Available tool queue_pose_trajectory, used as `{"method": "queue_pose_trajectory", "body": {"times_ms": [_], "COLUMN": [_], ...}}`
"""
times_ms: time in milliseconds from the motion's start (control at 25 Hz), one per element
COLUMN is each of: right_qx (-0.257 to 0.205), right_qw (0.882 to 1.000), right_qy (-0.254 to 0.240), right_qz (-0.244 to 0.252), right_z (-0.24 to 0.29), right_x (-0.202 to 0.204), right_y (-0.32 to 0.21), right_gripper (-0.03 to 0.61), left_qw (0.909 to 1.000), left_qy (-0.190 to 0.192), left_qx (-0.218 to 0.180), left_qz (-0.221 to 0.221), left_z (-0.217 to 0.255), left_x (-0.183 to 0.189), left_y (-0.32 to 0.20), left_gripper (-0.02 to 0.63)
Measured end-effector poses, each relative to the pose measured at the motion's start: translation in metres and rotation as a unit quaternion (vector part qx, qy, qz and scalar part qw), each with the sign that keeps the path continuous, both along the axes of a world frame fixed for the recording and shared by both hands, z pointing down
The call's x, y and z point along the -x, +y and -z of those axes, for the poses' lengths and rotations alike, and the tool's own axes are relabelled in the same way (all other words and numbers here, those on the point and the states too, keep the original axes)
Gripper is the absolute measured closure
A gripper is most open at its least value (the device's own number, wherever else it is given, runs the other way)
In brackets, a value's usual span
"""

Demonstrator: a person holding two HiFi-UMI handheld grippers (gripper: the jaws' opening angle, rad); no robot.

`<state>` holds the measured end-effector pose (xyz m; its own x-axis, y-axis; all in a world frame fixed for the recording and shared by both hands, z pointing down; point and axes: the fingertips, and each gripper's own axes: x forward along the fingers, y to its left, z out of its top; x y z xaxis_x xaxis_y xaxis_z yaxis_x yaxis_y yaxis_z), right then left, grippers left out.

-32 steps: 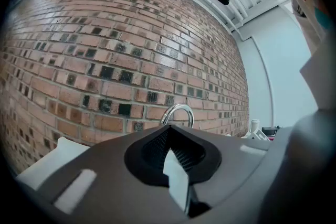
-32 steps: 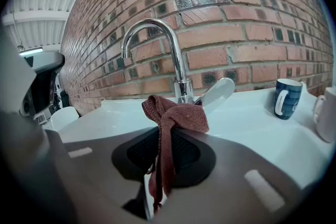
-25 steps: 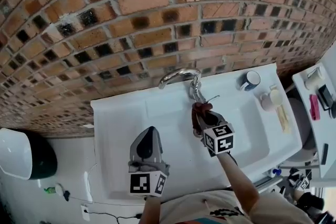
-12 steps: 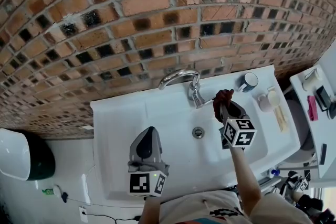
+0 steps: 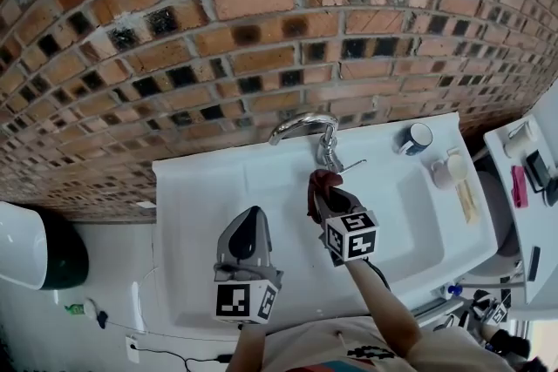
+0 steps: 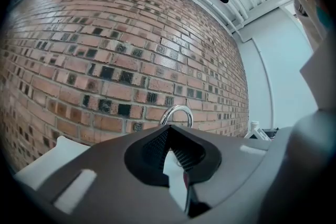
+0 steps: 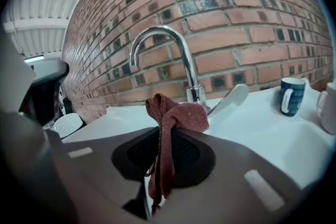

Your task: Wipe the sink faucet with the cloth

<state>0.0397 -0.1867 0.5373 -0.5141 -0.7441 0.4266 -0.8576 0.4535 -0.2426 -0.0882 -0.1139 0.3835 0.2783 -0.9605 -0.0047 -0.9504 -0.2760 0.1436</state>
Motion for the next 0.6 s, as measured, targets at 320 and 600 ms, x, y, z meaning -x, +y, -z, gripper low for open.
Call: {"method": "queue_pose_trajectory", "body": {"times_ms": [320, 600], "right_qx": [0.066, 0.08], "right_qw": [0.993, 0.994], "right_qy": [-0.082, -0.072], "right_qz": [-0.045, -0.033], "right_z": [-0.011, -0.009], "right_x": [0.012, 0.019], "right_y": [-0.029, -0.048], "right_gripper": [0.535, 0.535], "left_qw": [0.9999, 0.9999], "left_qy": [0.0, 0.002], "left_qx": [0.013, 0.016], "left_qz": [0.008, 0.005], "left_z": [-0.007, -0.01], "left_x": [0.009, 0.006], "left_y": [-0.002, -0.005], "left_gripper": [0.613, 0.614]}}
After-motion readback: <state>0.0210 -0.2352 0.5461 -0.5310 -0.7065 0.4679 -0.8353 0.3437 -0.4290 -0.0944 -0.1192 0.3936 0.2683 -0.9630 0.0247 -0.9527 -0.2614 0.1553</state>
